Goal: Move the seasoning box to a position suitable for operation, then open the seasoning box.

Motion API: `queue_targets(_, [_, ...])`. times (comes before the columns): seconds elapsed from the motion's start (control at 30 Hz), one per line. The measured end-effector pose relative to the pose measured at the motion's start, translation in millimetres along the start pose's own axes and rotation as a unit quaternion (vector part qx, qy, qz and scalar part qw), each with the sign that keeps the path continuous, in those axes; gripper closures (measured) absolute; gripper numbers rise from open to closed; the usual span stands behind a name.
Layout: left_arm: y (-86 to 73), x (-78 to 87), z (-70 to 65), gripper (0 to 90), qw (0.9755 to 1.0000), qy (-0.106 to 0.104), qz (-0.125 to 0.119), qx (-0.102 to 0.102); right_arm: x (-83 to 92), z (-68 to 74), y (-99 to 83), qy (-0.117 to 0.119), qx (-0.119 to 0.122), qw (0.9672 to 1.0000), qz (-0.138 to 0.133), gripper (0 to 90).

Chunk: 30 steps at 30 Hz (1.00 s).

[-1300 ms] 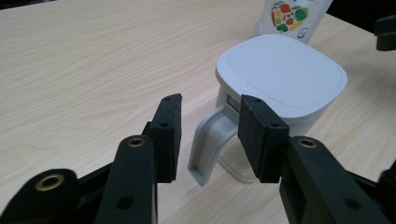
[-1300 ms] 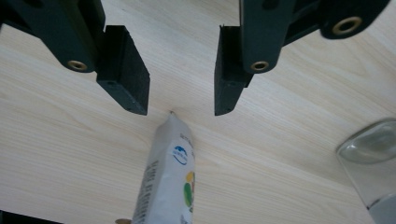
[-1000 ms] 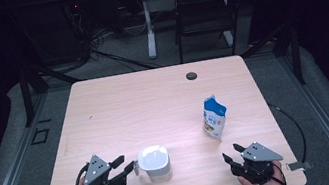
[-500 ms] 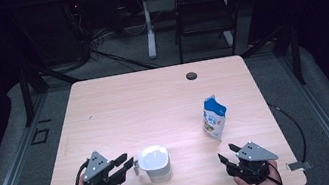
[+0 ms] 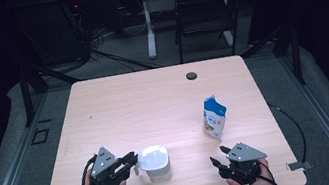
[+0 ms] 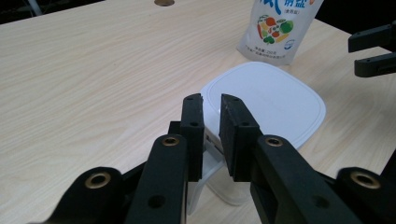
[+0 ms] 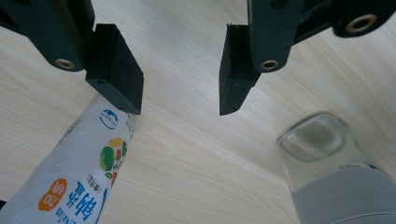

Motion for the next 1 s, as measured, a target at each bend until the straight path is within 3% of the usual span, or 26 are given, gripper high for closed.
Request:
queue_targets(0.6, [6.2, -5.2, -5.6, 86.2, 0.9999, -0.006, 0.004, -0.013, 2.8, 1.0, 9.3, 0.007, 0.0, 0.9999, -0.012, 50.2])
queue_targets(1.0, [7.2, -8.9, -7.5, 90.0, 0.9994, -0.012, 0.021, -0.026, -6.6, 15.8, 28.1, 0.034, -0.001, 0.9993, -0.013, 51.3])
Point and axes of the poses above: each handheld gripper's, and its own axes: x roughly backward along the jaws, y roughly out of its top, z roughly to its left, the point moved 7 cm from there along -x, roughly forward along the jaws, and after that the axes turned 8 degrees about y, right-handed, at the moved point
